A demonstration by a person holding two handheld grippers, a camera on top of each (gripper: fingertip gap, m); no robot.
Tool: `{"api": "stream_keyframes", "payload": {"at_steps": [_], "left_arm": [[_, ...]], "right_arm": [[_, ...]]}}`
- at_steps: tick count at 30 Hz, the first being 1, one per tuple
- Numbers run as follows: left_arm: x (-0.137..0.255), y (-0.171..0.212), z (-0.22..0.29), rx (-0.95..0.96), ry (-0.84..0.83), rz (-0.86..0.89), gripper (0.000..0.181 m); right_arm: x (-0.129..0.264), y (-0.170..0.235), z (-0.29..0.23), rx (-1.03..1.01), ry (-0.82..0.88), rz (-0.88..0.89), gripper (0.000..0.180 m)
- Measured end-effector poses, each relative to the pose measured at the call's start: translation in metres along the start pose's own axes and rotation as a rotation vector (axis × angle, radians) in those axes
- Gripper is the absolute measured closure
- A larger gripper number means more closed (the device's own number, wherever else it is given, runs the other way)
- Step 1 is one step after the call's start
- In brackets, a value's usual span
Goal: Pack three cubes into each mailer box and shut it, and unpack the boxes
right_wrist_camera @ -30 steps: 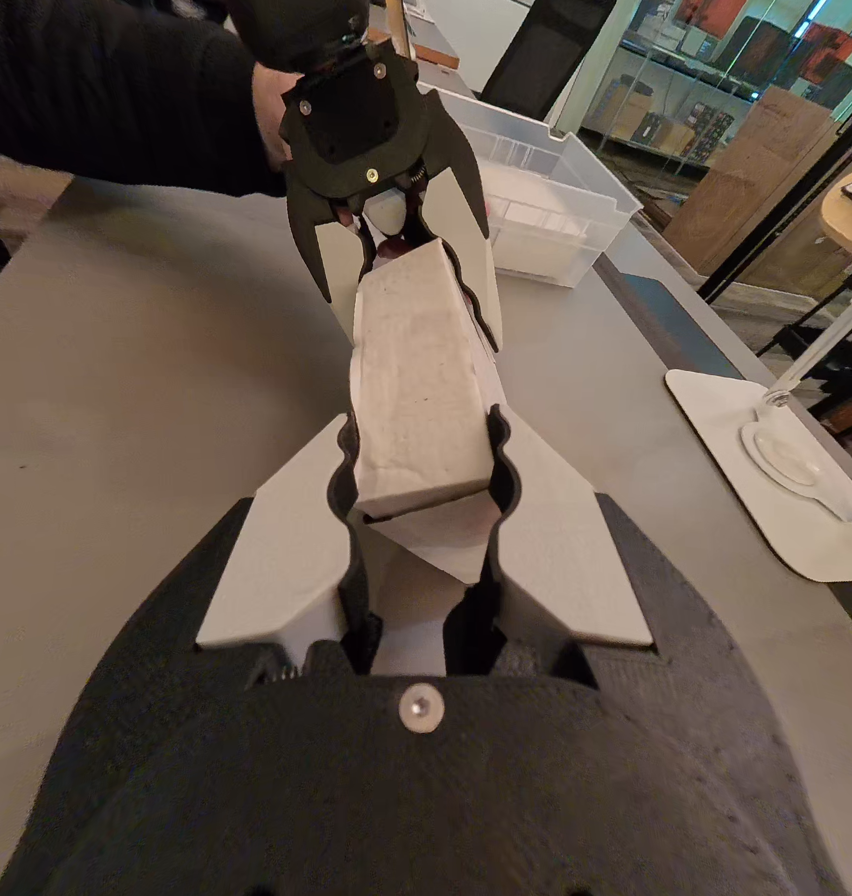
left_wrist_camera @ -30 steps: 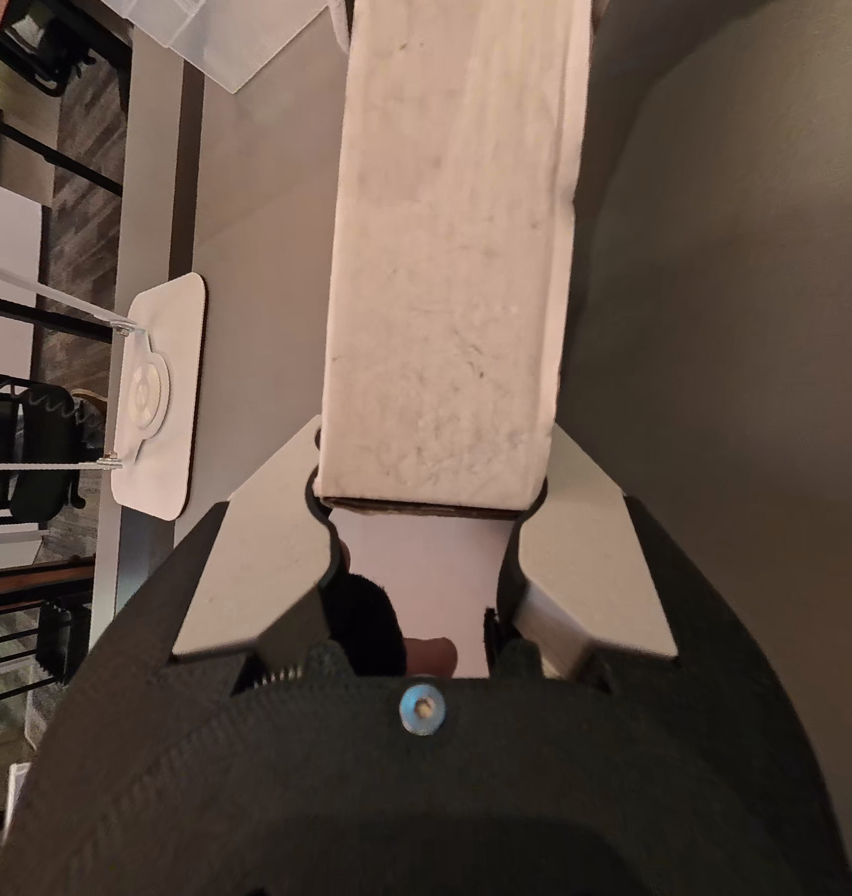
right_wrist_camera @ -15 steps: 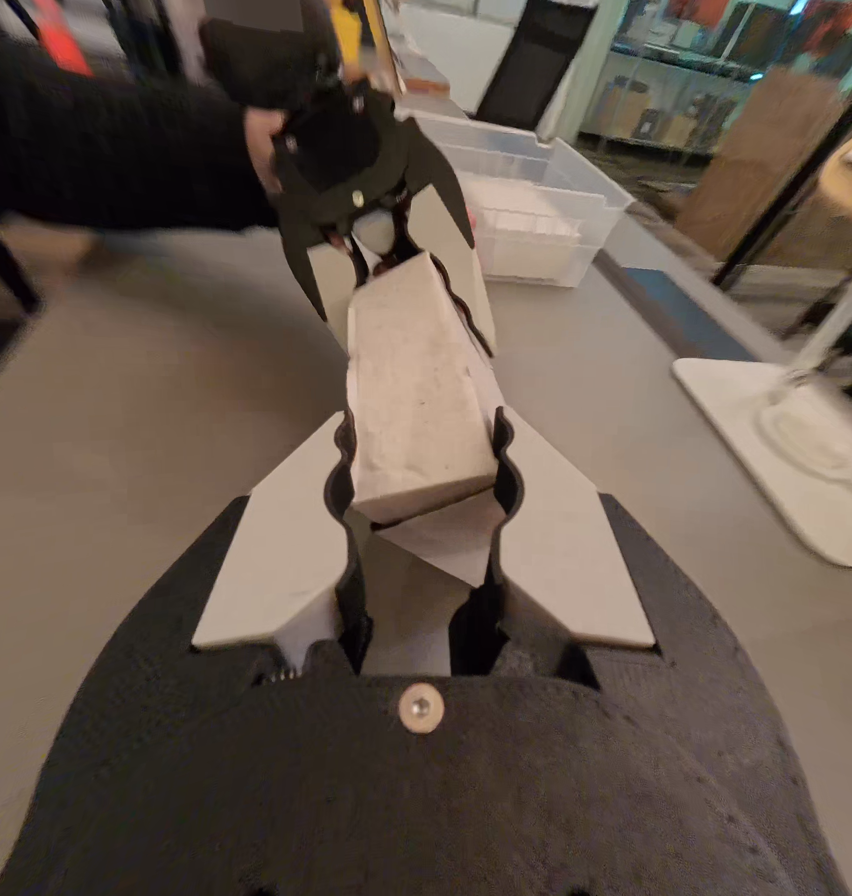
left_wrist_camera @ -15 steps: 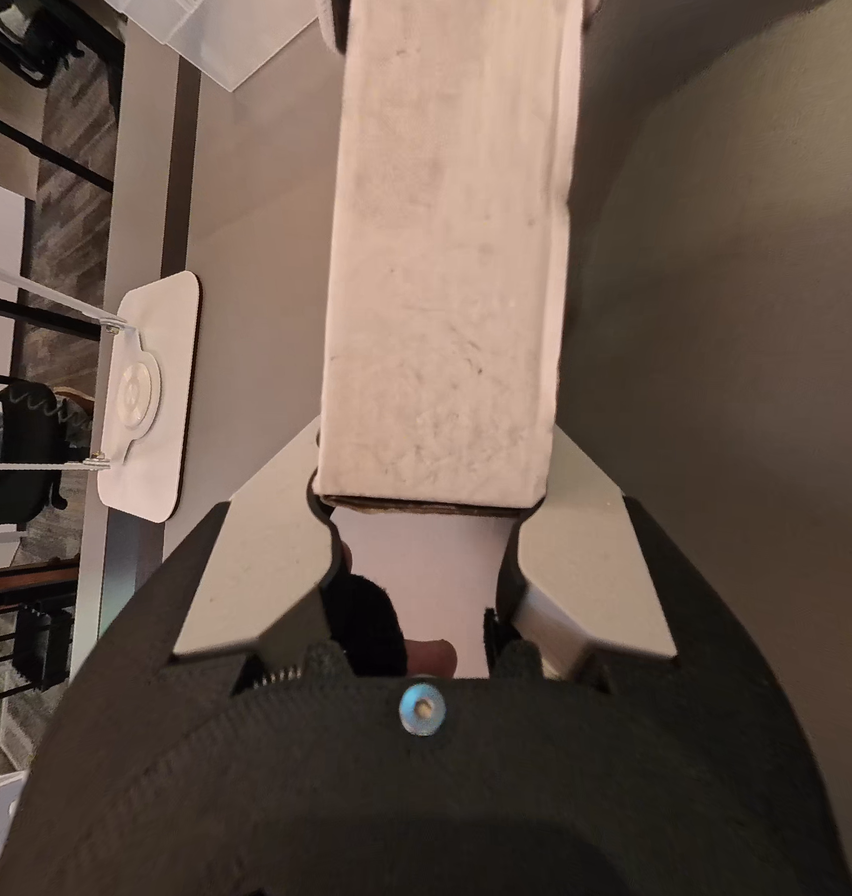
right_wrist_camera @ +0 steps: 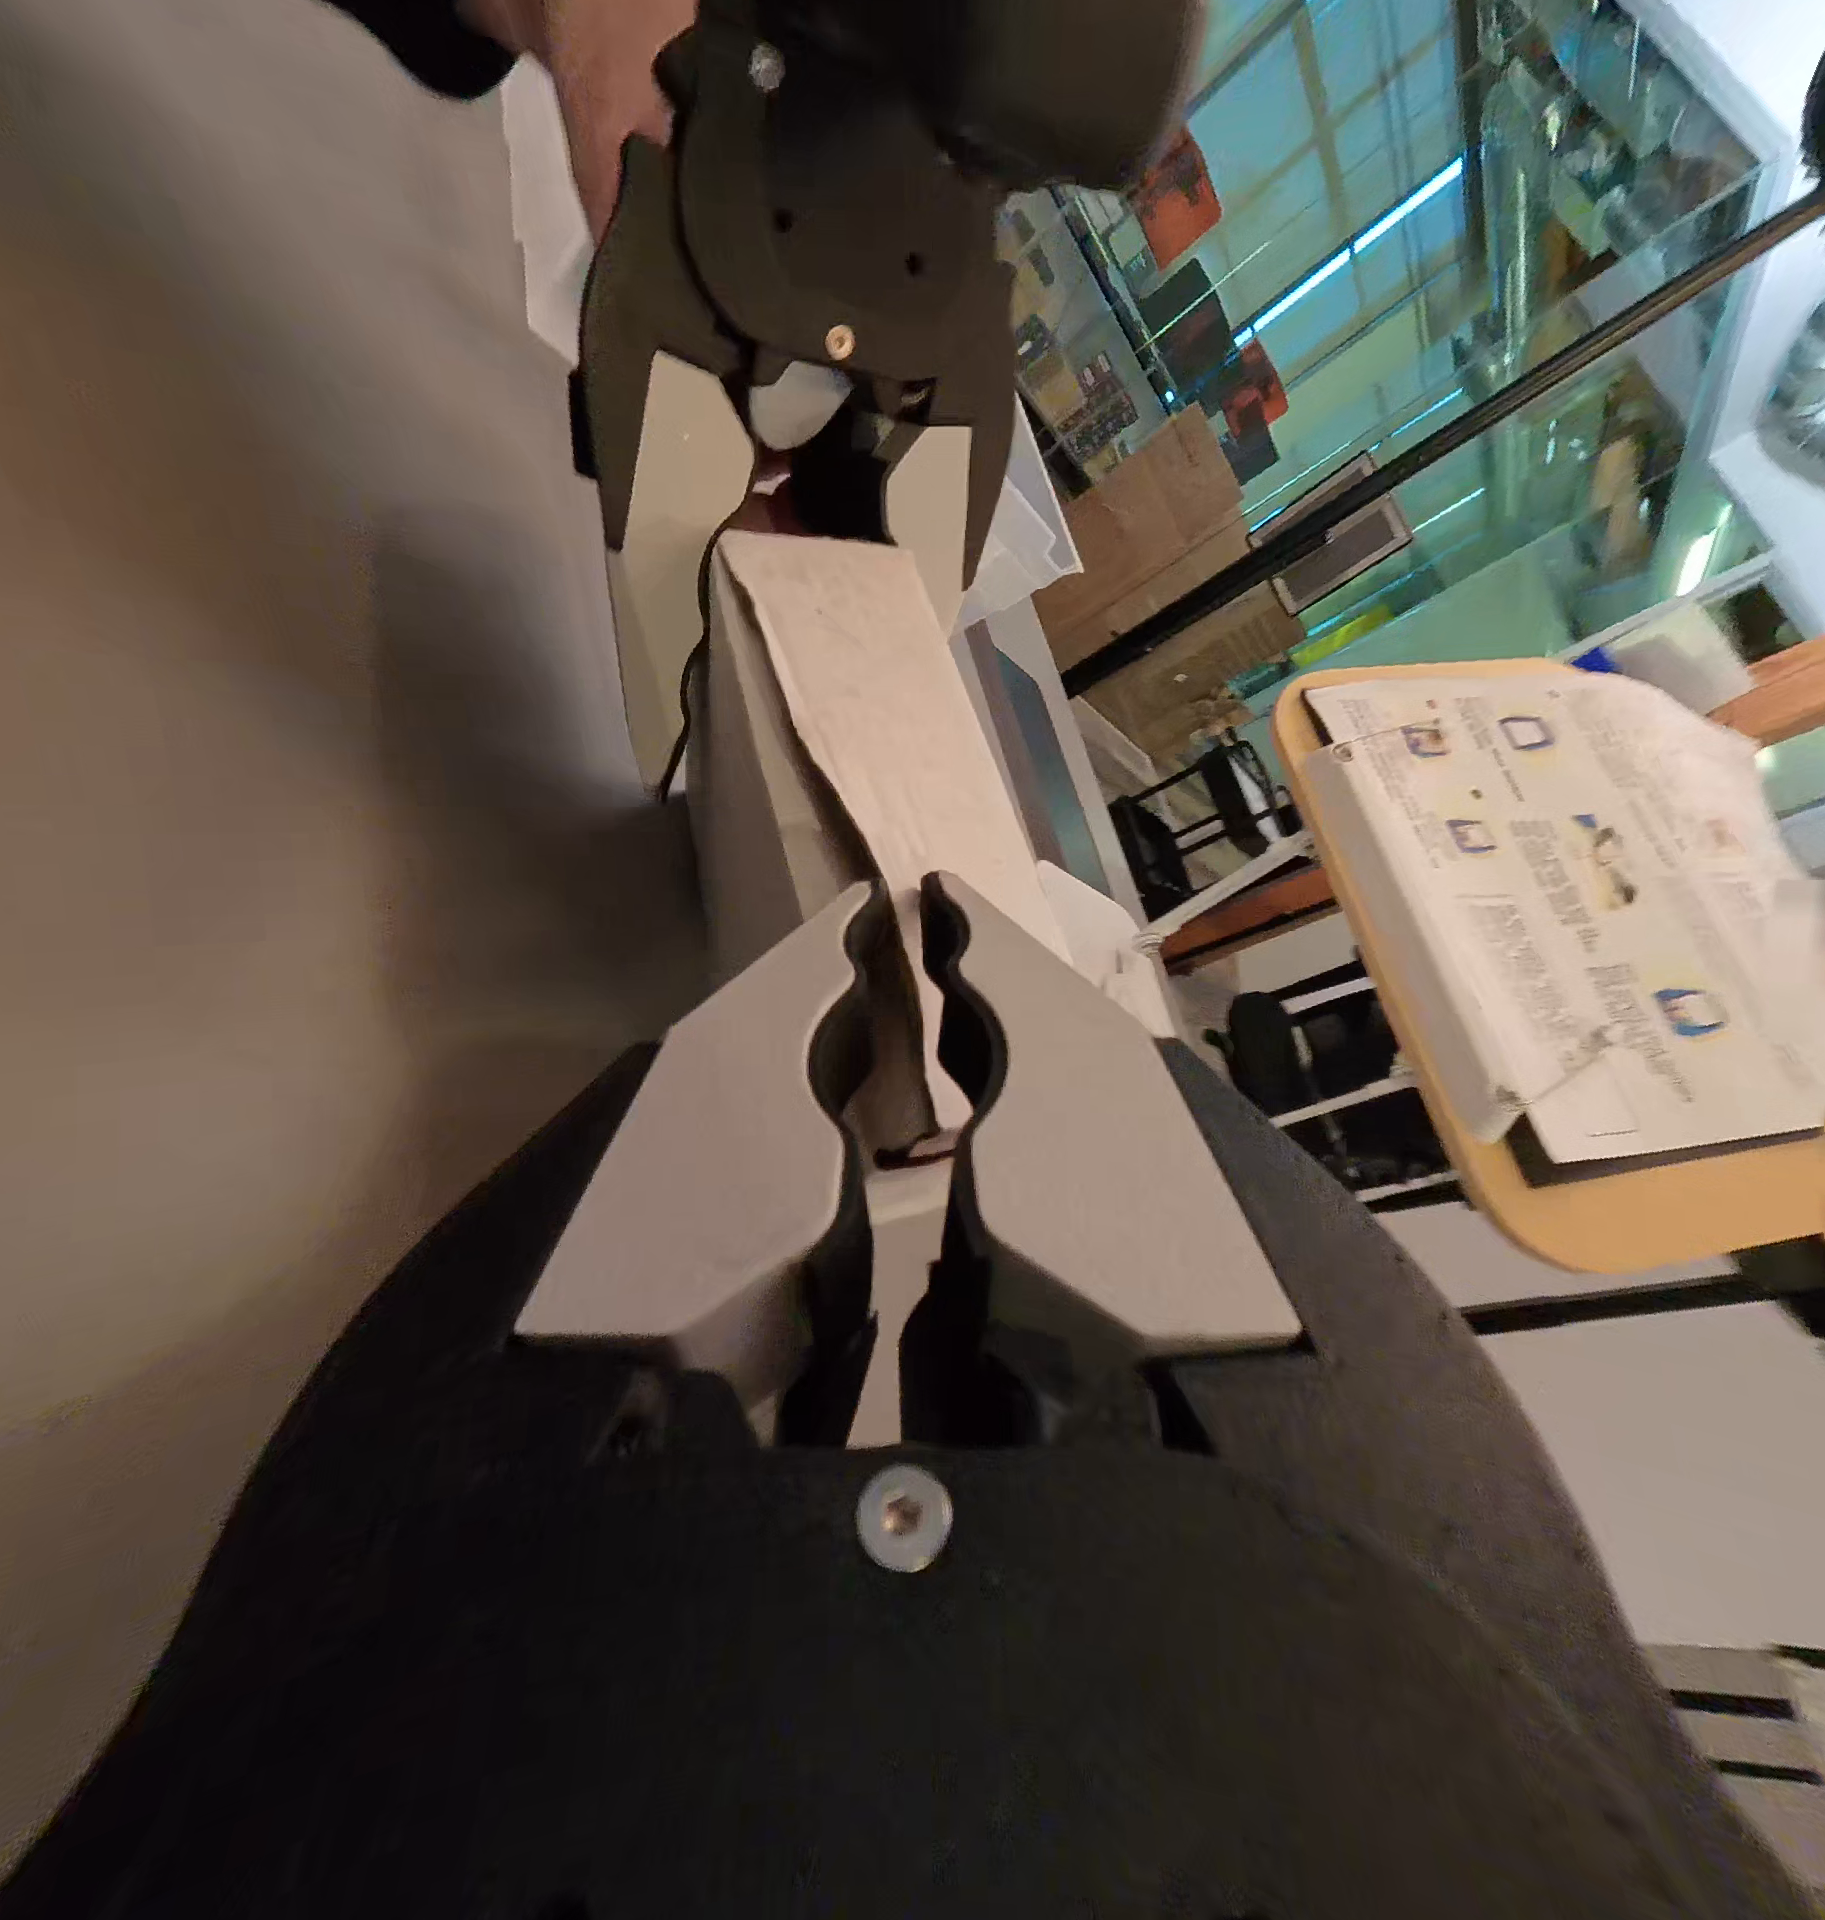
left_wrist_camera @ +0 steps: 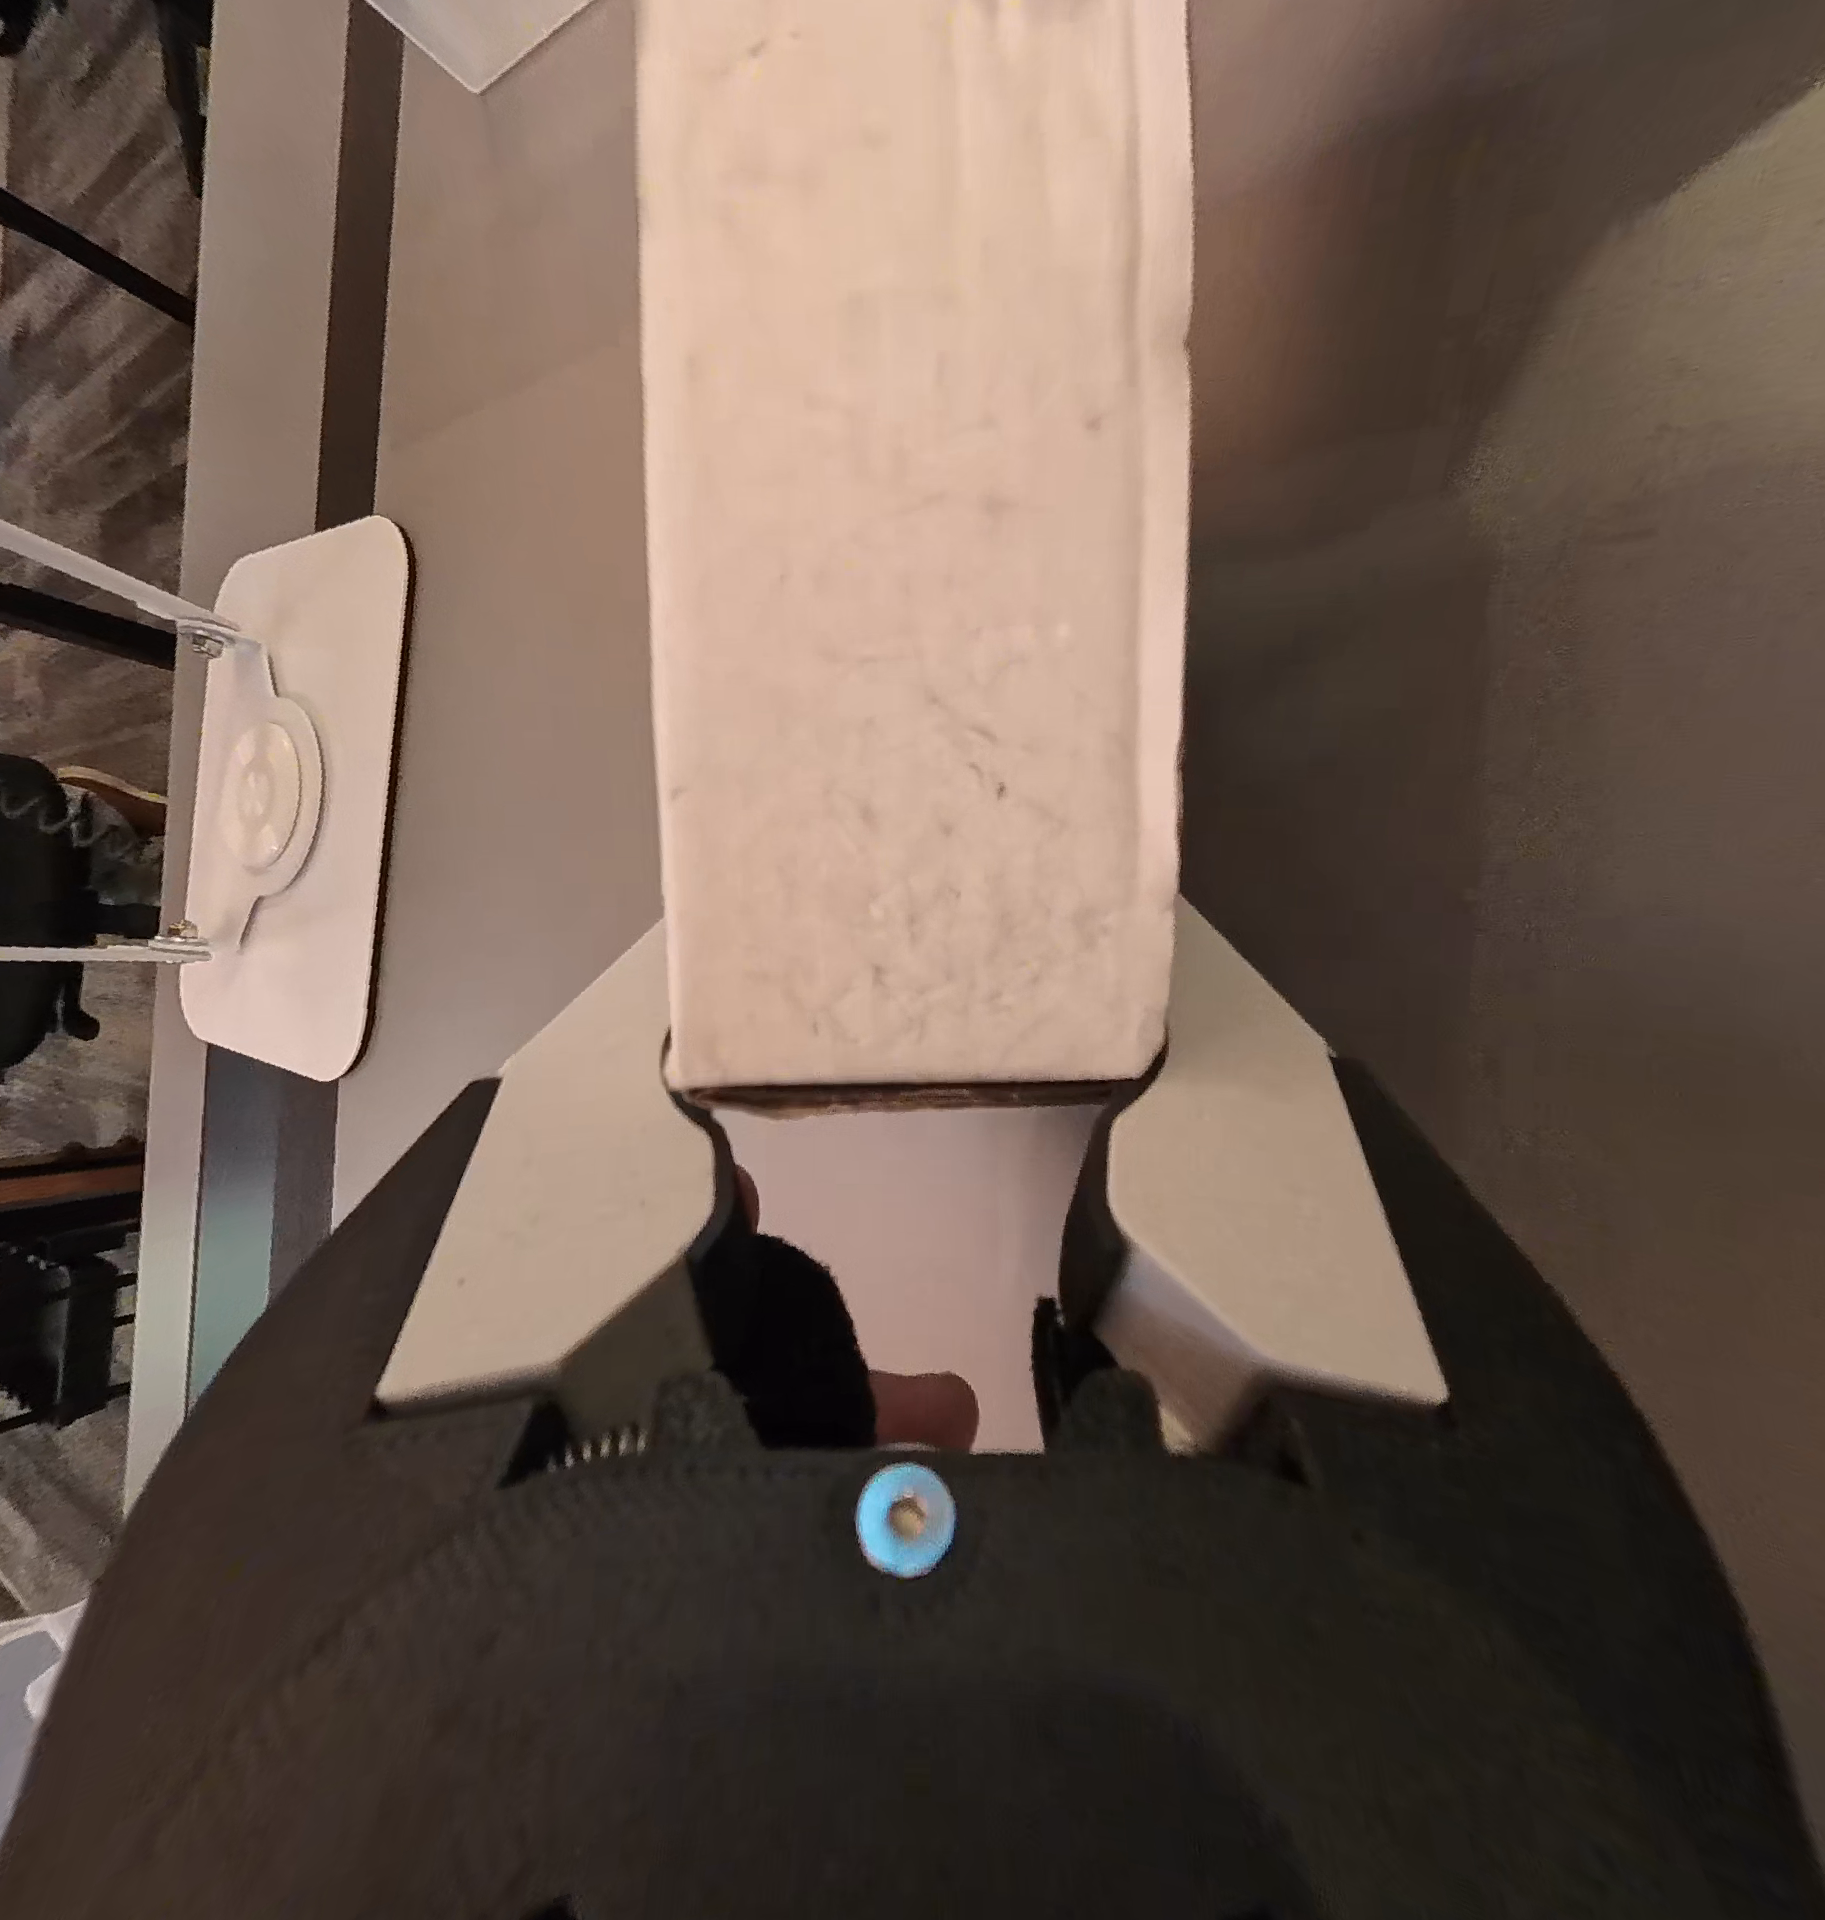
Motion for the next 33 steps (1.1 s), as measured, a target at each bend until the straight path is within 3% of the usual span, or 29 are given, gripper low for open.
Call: {"api": "stream_keyframes", "payload": {"at_steps": [5, 10, 25, 30, 33], "left_arm": [[-0.001, 0.0, 0.0, 0.004, -0.01, -0.004, 0.113], [-0.002, -0.003, -0.001, -0.025, 0.015, -0.041, 0.112], [-0.011, -0.009, 0.001, 0.007, -0.048, 0.143, 0.11], [-0.012, -0.014, 0.004, -0.043, -0.048, 0.131, 0.11], [-0.012, -0.014, 0.006, -0.072, -0.056, 0.118, 0.111]], "right_arm": [[-0.001, -0.006, 0.011, -0.178, -0.063, 0.007, 0.178], [0.002, -0.005, 0.006, 0.013, -0.05, -0.035, 0.178], [0.006, 0.007, 0.031, -0.435, -0.106, 0.076, 0.179], [0.004, 0.011, 0.055, -0.626, -0.112, 0.033, 0.18], [0.0, 0.01, 0.064, -0.626, -0.159, 0.002, 0.18]]}}
Point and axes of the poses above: each gripper's, where its closed fingertips meet, x back along the fingers, y out of its underside, z = x × y across the jaws, the point moved 6 cm from there along x, back along the fingers, and after that the axes turned 6 degrees about y, right-handed, at the moved point
